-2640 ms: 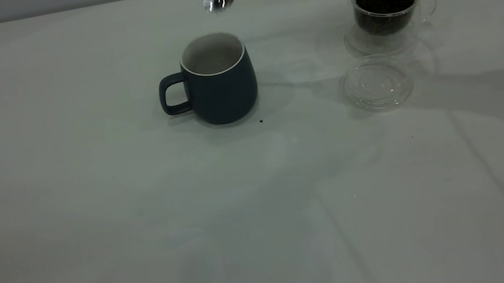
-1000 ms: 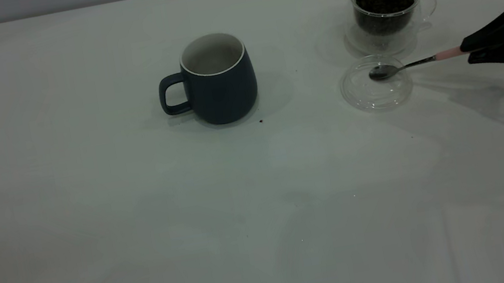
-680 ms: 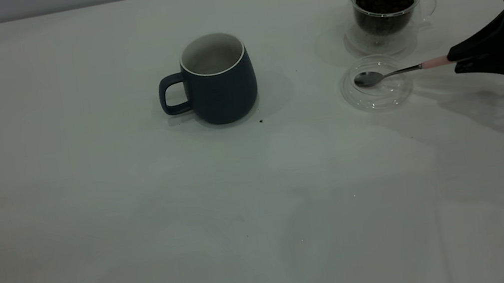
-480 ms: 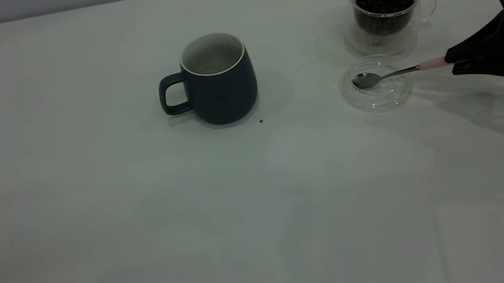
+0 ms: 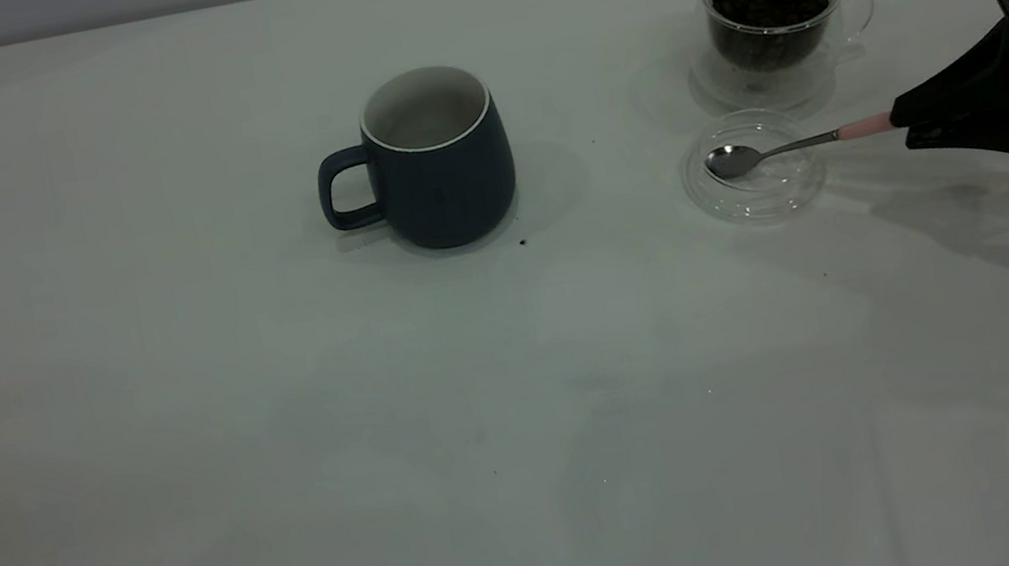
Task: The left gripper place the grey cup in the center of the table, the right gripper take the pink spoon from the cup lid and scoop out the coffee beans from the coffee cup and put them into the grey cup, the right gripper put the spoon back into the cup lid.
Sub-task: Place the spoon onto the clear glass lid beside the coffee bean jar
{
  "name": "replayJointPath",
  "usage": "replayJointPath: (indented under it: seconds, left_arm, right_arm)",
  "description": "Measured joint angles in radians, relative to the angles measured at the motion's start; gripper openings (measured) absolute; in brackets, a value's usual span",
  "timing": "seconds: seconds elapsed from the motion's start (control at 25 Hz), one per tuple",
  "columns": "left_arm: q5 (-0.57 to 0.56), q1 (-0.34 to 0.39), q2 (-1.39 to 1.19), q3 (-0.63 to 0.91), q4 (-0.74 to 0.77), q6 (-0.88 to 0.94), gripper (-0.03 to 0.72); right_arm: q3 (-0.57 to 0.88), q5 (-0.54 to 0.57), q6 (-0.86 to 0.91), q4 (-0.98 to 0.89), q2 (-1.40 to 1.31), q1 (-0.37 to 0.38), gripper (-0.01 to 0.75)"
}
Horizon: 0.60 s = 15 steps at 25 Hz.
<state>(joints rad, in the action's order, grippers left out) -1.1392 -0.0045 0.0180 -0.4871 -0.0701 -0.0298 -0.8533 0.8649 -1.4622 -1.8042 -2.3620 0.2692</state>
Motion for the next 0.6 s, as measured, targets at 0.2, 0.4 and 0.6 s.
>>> replayJointPath:
  seconds: [0.2,0.4,0.6]
  left_arm:
    - [0.0,0.0,0.0,0.0,0.0,0.003,0.569]
    - [0.0,0.0,0.0,0.0,0.0,0.002,0.569]
    - [0.0,0.0,0.0,0.0,0.0,0.002,0.569]
  right_arm:
    - [0.0,0.003,-0.003,0.0,-0.007,0.0,0.222]
    - [0.0,0.004,-0.003,0.0,-0.007,0.0,0.297]
    - [0.0,0.003,0.015,0.0,-0.007,0.0,0.37]
